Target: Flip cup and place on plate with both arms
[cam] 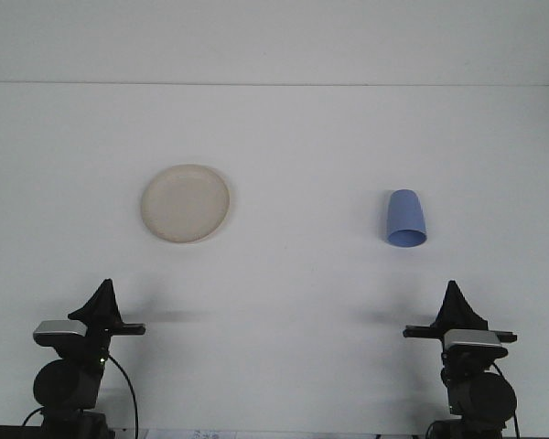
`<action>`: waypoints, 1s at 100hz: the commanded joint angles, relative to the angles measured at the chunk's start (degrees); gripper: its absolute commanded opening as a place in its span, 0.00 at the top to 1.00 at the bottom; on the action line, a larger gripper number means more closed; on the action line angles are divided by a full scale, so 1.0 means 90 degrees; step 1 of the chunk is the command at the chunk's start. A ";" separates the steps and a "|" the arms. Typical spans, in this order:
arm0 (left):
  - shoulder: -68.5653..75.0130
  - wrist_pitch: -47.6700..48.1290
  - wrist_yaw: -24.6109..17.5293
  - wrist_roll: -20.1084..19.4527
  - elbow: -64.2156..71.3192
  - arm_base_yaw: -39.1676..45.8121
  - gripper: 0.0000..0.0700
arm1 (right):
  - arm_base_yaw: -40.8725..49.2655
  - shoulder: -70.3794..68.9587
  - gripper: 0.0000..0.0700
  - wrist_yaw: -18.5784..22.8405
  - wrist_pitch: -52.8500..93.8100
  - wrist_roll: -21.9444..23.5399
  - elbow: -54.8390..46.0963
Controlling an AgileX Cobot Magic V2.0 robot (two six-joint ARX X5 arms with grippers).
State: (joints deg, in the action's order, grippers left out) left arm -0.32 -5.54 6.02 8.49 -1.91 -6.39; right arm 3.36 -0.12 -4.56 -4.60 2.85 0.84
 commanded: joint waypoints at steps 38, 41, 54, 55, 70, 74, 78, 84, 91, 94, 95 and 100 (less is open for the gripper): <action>0.0015 -0.0061 -0.0010 0.0017 0.0119 -0.0010 0.98 | 0.0005 -0.0192 1.00 0.0160 0.0338 0.0092 0.0896; 0.0015 -0.0061 -0.0010 0.0017 0.0119 -0.0010 0.98 | 0.0005 -0.0318 1.00 0.0124 0.0663 0.0092 0.1124; 0.0015 -0.0061 -0.0012 0.0017 0.0119 -0.0010 0.98 | 0.0002 -0.1229 1.00 0.0129 0.1899 0.0046 0.2249; 0.0015 -0.0061 -0.0012 0.0017 0.0119 -0.0010 0.98 | 0.0005 -0.1304 1.00 0.0129 0.1965 0.0034 0.2329; 0.0015 -0.0061 -0.0010 0.0017 0.0119 -0.0010 0.98 | 0.0007 -0.2523 1.00 0.0180 0.2676 -0.0036 0.3602; 0.0015 -0.0061 -0.0010 0.0017 0.0119 -0.0010 0.98 | 0.0005 -0.2778 1.00 0.0177 0.2703 -0.0032 0.3847; 0.0015 -0.0061 -0.0010 0.0017 0.0119 -0.0010 0.98 | 0.0005 -0.2999 1.00 0.0180 0.2635 -0.0022 0.4041; 0.0015 -0.0061 -0.0010 0.0017 0.0119 -0.0010 0.98 | 0.0007 -0.3276 1.00 0.0189 0.2431 0.0029 0.4240; 0.0015 -0.0061 -0.0012 0.0017 0.0119 -0.0010 0.98 | 0.0005 -0.3529 0.98 0.0194 0.2096 0.0148 0.4299; 0.0015 -0.0061 -0.0010 0.0017 0.0119 -0.0010 0.98 | 0.0005 -0.3609 0.92 0.0197 0.1999 0.0180 0.4299; 0.0015 -0.0061 -0.0010 0.0017 0.0119 -0.0010 0.98 | 0.0005 -0.3636 0.89 0.0194 0.1987 0.0189 0.4299; 0.0015 -0.0061 -0.0010 0.0017 0.0119 -0.0010 0.98 | 0.0007 -0.3798 0.71 0.0194 0.2008 0.0185 0.4299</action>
State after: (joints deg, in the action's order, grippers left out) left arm -0.30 -5.52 6.02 8.49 -1.91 -6.39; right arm 3.36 -32.64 -2.98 13.54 3.36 39.18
